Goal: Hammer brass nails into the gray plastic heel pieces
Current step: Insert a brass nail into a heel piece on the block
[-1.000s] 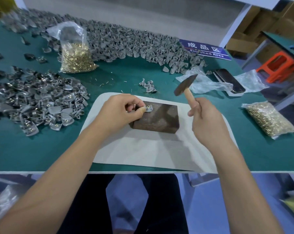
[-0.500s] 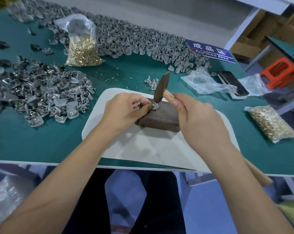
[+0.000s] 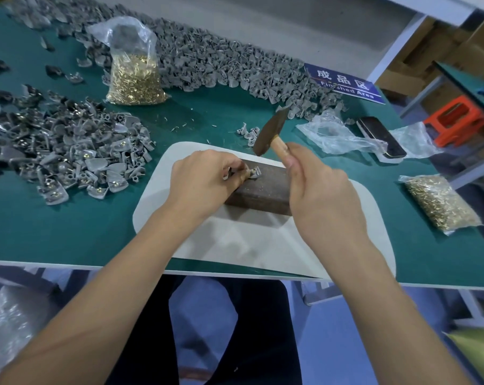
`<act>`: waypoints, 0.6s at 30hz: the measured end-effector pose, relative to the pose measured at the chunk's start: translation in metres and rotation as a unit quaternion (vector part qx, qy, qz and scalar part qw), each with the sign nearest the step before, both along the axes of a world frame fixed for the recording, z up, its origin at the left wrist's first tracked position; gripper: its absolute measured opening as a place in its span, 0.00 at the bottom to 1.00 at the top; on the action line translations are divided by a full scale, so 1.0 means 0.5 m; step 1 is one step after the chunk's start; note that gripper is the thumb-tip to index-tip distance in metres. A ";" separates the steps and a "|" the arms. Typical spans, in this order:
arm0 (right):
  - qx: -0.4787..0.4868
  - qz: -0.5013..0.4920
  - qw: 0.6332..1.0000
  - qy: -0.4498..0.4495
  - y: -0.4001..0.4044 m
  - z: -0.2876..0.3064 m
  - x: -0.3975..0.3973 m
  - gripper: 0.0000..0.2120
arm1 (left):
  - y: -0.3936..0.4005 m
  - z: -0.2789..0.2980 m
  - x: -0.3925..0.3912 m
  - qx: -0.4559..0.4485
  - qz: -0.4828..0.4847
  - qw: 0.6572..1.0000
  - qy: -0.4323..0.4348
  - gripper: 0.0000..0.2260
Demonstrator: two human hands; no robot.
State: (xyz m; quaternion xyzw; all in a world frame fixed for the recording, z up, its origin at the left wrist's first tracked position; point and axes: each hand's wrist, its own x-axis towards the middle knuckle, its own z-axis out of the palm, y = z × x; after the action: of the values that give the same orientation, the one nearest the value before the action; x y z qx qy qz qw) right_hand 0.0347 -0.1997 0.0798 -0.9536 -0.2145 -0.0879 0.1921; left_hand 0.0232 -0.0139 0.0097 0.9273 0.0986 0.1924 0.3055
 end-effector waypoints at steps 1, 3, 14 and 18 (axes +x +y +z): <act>-0.014 -0.002 1.000 0.011 0.002 -0.003 0.000 0.14 | -0.001 0.002 0.000 0.010 0.005 1.000 -0.002 0.08; -0.057 -0.007 0.998 0.041 0.001 -0.009 0.001 0.14 | -0.003 0.007 0.002 0.028 0.018 0.999 -0.002 0.08; 0.032 -0.003 0.999 0.034 0.005 0.000 -0.006 0.18 | -0.002 0.015 0.010 0.056 0.009 0.998 0.008 0.07; -0.006 -0.001 0.999 0.054 0.005 -0.002 -0.005 0.17 | -0.004 0.018 0.009 0.048 0.018 0.999 0.007 0.05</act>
State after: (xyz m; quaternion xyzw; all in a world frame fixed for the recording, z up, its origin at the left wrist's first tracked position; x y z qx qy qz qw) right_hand 0.0324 -0.1974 0.0789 -0.9584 -0.2031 -0.0356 0.1975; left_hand 0.0275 -0.0160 0.0187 0.9405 0.1080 0.1957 0.2561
